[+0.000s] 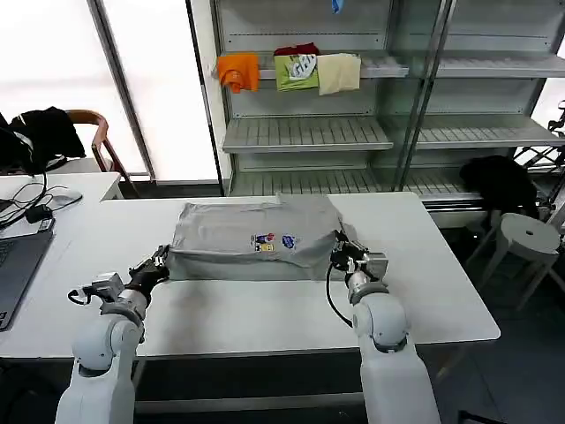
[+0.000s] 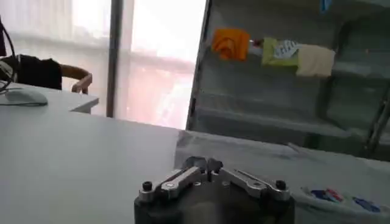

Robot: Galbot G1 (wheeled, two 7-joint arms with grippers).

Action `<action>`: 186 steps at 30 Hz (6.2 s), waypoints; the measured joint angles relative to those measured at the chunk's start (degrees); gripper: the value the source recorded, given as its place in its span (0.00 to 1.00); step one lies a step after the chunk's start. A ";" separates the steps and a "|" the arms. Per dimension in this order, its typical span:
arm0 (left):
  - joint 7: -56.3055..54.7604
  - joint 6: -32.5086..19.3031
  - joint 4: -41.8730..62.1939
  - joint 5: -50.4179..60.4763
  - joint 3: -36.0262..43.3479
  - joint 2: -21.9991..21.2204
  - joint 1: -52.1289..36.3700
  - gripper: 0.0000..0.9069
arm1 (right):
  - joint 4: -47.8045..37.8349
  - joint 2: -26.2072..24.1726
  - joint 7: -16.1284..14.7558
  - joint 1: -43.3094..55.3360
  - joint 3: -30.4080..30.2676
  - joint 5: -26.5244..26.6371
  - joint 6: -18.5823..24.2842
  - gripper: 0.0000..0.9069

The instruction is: Fold and organize the clothes.

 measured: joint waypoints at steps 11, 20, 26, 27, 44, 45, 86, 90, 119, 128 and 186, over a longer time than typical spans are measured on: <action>0.77 -0.20 2.77 2.50 0.94 -0.34 -1.05 1.00 | -5.86 0.00 -0.48 3.80 0.59 -1.83 2.16 1.00; 0.49 -0.36 2.27 3.41 0.60 -0.37 -0.62 1.00 | -4.38 0.00 -1.41 3.06 0.76 -2.36 2.02 1.00; 0.89 0.23 0.63 4.84 0.29 0.58 0.99 1.00 | 0.74 0.00 -2.29 -1.89 1.36 -2.15 0.26 1.00; 1.03 0.27 0.49 5.34 0.35 0.77 1.37 1.00 | 1.49 0.00 -2.30 -2.84 1.56 -2.08 0.08 1.00; 1.95 0.84 -0.30 9.70 0.52 1.17 4.85 1.00 | 7.08 -4.32 -1.99 -11.93 3.66 -1.26 -1.29 0.00; 1.95 0.84 -0.22 9.85 0.49 1.18 4.91 1.00 | 7.08 -4.49 -1.97 -12.06 3.62 -1.26 -1.28 0.00; 2.57 -2.67 1.91 11.67 1.06 0.95 6.07 0.00 | 10.61 -6.40 -1.55 -16.93 2.77 -1.10 -1.91 0.00; 2.51 -3.56 0.89 11.66 0.95 1.26 6.87 0.00 | 12.17 -6.91 -1.48 -17.91 2.33 -0.64 -2.05 0.00; 3.21 -1.71 -19.19 2.19 -6.01 -0.43 29.48 0.00 | 26.80 -11.06 -1.88 -32.49 1.69 1.37 -2.36 0.00; 1.86 -0.58 -21.36 0.39 -7.09 -2.26 32.78 1.00 | 29.25 -11.04 -2.53 -35.91 1.65 1.26 -2.31 1.00; 13.06 -0.98 27.09 18.09 1.11 2.56 -20.02 1.00 | -47.89 0.00 -5.67 28.14 0.93 -4.36 10.48 1.00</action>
